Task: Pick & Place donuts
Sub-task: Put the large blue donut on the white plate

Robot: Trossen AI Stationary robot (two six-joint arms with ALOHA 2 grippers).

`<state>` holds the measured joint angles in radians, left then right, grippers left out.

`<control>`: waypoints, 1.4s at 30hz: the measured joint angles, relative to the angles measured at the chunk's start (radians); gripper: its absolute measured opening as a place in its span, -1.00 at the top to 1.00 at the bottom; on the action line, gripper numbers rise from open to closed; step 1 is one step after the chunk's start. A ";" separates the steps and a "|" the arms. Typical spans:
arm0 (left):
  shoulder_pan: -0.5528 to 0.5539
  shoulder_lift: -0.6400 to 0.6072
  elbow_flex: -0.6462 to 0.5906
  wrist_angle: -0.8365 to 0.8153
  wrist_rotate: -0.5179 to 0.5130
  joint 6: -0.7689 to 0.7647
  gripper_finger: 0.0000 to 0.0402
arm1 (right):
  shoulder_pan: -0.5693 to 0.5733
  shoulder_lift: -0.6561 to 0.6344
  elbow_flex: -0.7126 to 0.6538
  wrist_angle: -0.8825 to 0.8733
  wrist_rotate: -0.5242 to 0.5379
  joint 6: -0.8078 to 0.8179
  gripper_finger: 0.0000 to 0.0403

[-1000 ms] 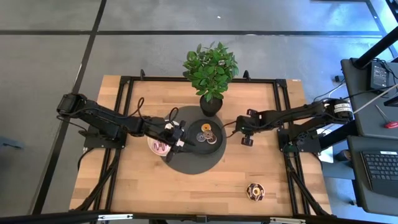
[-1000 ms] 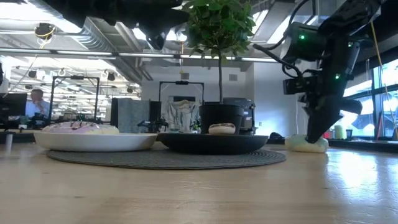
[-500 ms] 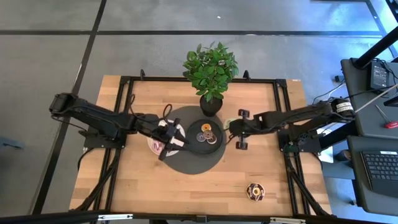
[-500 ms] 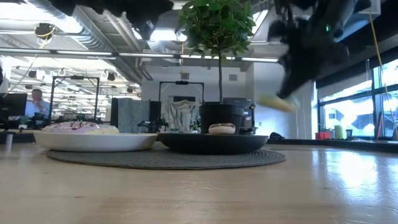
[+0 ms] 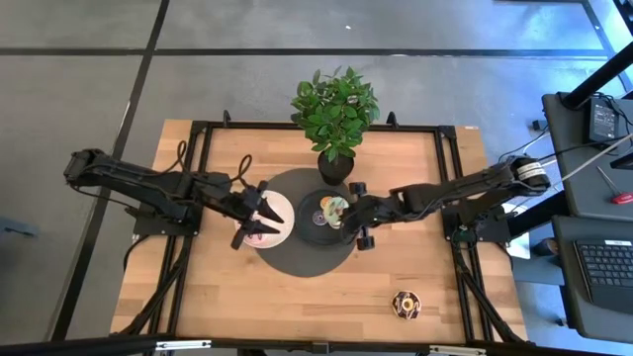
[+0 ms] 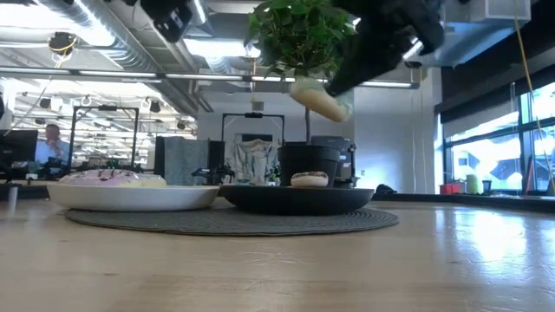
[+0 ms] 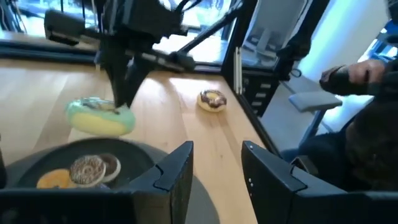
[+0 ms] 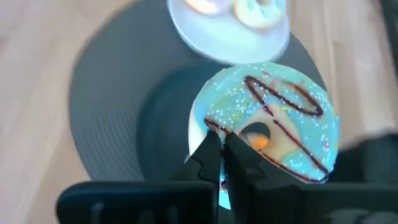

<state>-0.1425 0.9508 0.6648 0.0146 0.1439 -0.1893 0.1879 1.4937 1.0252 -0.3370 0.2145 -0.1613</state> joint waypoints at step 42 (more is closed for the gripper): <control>0.000 -0.050 0.000 -0.046 0.007 -0.086 0.32 | -0.150 0.743 0.645 0.057 -0.266 -0.236 0.92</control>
<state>-0.1429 0.9012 0.6643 -0.0319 0.1504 -0.2752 0.0383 2.2368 1.6703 -0.2798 -0.0517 -0.3973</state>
